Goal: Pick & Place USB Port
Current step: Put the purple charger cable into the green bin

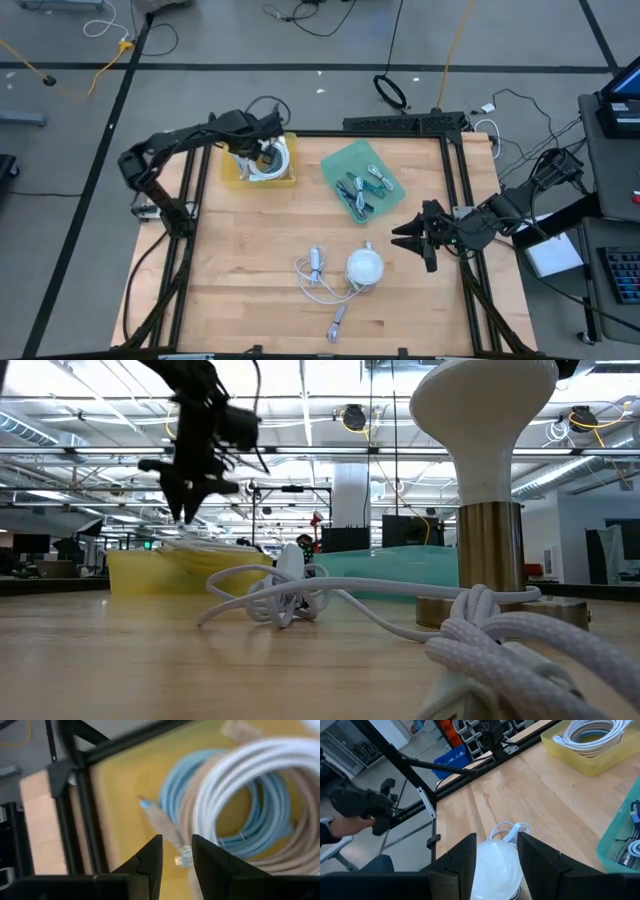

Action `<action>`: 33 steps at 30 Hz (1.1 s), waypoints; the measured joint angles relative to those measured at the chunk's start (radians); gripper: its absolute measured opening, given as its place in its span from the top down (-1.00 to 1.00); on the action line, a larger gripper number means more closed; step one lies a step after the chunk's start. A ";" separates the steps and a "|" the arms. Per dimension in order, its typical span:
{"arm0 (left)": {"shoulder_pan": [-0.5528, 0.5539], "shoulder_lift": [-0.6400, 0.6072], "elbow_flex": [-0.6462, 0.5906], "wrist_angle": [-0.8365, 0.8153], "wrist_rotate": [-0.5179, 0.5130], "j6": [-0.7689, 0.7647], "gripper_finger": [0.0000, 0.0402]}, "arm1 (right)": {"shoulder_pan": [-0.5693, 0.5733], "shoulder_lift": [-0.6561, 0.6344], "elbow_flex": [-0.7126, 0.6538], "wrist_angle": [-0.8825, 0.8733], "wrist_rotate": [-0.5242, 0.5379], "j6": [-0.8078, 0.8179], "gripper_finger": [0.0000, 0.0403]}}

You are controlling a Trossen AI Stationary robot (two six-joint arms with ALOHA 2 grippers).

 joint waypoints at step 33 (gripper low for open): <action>-1.237 0.138 0.018 1.261 -0.009 -0.682 0.45 | 0.143 0.000 0.000 0.063 -0.369 -0.144 0.34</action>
